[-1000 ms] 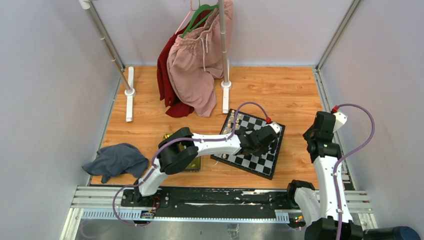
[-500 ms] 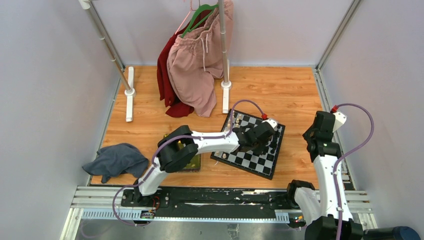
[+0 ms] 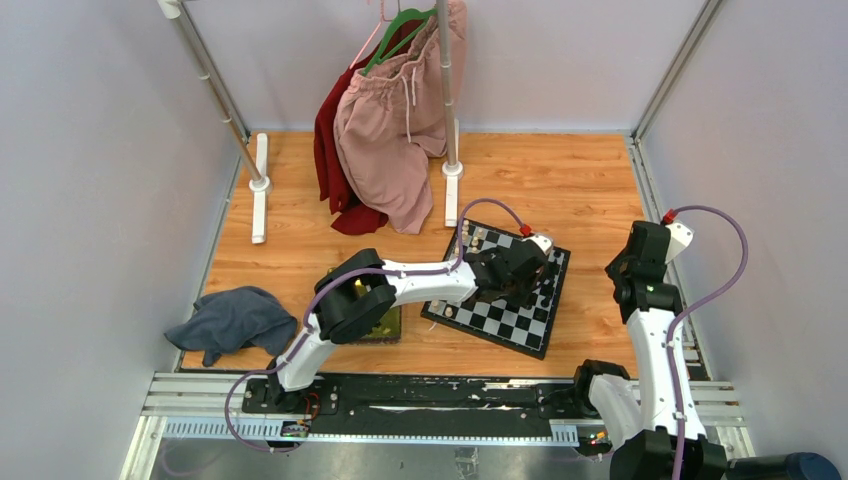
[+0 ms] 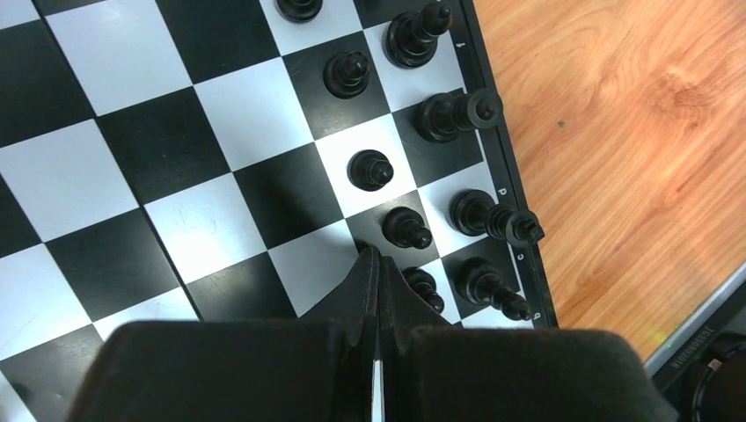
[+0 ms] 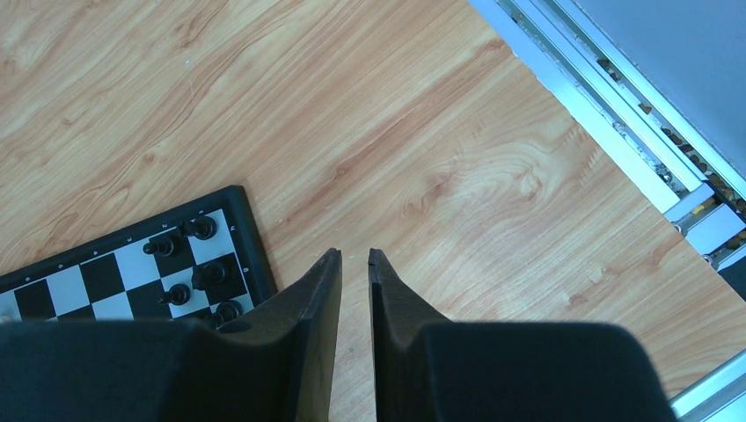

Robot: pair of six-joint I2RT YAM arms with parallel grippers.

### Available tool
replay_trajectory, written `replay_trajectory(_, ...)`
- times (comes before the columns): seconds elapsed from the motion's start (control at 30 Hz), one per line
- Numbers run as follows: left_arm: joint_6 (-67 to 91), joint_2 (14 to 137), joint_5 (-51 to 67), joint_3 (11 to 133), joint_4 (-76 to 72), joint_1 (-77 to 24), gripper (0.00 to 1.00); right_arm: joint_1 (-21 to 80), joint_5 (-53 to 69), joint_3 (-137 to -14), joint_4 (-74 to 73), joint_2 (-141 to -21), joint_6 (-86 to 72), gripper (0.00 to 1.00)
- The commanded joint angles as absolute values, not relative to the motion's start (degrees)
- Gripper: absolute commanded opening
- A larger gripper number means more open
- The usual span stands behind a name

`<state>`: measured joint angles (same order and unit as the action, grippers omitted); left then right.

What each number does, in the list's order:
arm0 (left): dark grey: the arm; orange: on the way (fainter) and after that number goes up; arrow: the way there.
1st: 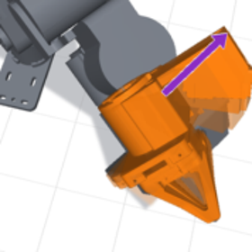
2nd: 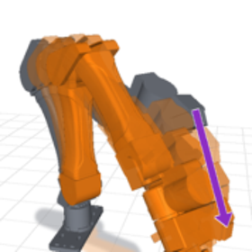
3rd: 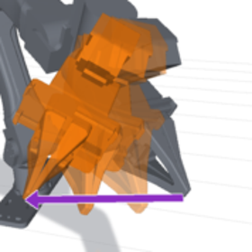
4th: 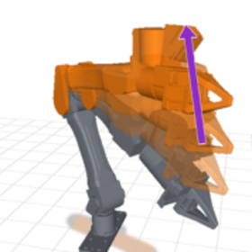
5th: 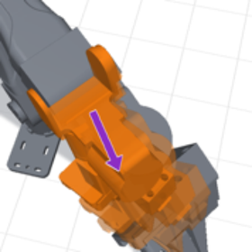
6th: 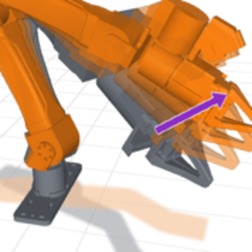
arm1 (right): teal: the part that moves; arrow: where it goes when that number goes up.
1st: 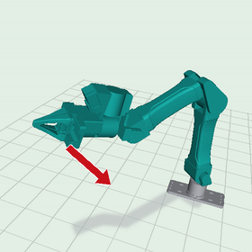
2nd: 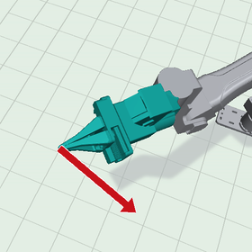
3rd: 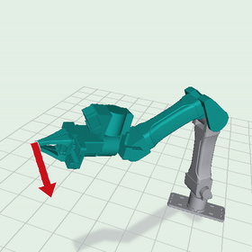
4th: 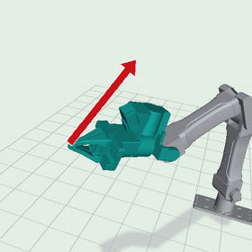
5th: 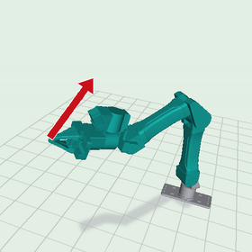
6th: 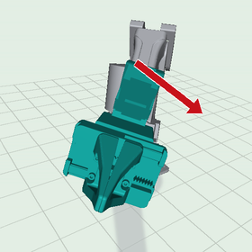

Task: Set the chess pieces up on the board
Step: Pick up the chess piece from the storage box.

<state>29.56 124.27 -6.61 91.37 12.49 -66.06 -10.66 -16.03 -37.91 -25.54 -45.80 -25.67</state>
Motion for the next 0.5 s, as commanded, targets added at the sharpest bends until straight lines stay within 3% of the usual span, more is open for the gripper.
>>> replay_trajectory(0.0,30.84,125.69,-4.60,90.55,10.81,-65.83,0.00,-10.75,-16.10,-37.27,-25.23,-45.84,-24.87,0.22)
replay_trajectory(0.47,31.31,125.68,-3.63,89.69,10.11,-65.74,0.00,-10.73,-15.89,-36.83,-24.65,-46.13,-24.80,0.22)
